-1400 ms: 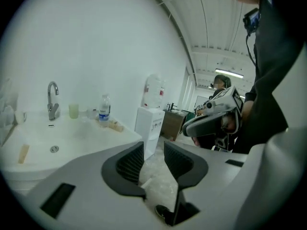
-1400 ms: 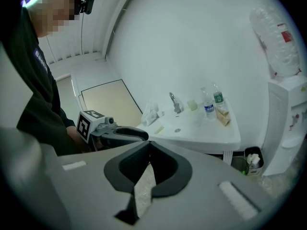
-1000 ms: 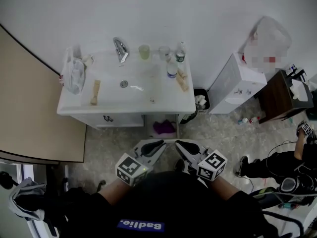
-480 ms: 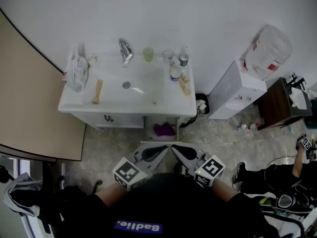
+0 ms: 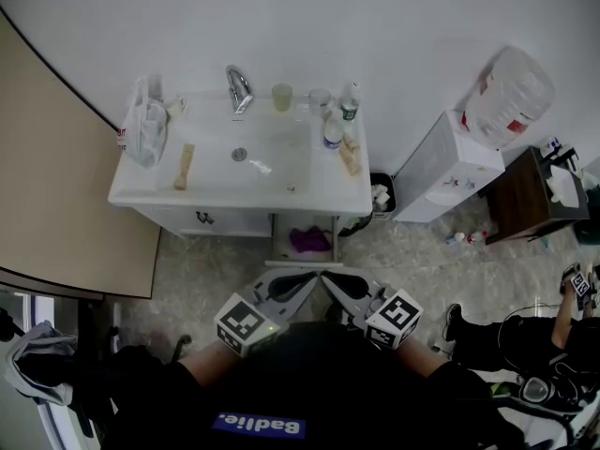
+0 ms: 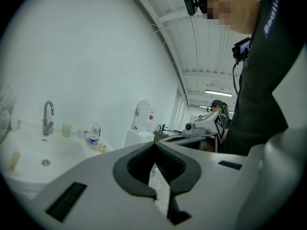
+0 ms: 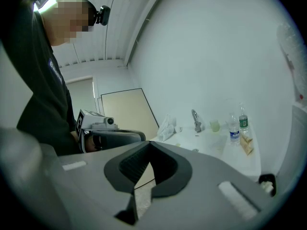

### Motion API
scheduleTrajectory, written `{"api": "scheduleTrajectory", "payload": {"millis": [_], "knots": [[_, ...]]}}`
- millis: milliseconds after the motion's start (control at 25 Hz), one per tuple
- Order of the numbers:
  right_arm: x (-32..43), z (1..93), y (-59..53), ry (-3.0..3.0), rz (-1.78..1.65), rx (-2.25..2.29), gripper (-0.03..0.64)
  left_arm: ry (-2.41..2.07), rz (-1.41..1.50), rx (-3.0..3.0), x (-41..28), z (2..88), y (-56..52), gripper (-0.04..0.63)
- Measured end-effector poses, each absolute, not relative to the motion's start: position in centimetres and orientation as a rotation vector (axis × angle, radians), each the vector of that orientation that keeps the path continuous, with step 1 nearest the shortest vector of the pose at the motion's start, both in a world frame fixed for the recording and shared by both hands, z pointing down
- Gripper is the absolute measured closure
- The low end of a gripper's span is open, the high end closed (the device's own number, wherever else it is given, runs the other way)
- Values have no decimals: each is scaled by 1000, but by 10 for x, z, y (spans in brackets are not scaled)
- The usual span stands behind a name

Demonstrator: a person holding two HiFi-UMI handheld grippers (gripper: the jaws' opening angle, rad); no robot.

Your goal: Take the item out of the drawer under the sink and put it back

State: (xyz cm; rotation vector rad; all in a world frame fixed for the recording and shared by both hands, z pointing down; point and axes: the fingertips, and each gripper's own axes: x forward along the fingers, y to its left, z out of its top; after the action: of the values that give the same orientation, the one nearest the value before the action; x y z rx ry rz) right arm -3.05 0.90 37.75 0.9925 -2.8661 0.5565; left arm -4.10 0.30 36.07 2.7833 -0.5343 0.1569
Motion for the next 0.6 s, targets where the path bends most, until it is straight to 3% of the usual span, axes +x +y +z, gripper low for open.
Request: {"api": "scheduleTrajectory", "payload": {"millis": [600], "knots": [[-35,379,14,-2873,556,994,615,-510,152,2787,-41,364,10,590]]}}
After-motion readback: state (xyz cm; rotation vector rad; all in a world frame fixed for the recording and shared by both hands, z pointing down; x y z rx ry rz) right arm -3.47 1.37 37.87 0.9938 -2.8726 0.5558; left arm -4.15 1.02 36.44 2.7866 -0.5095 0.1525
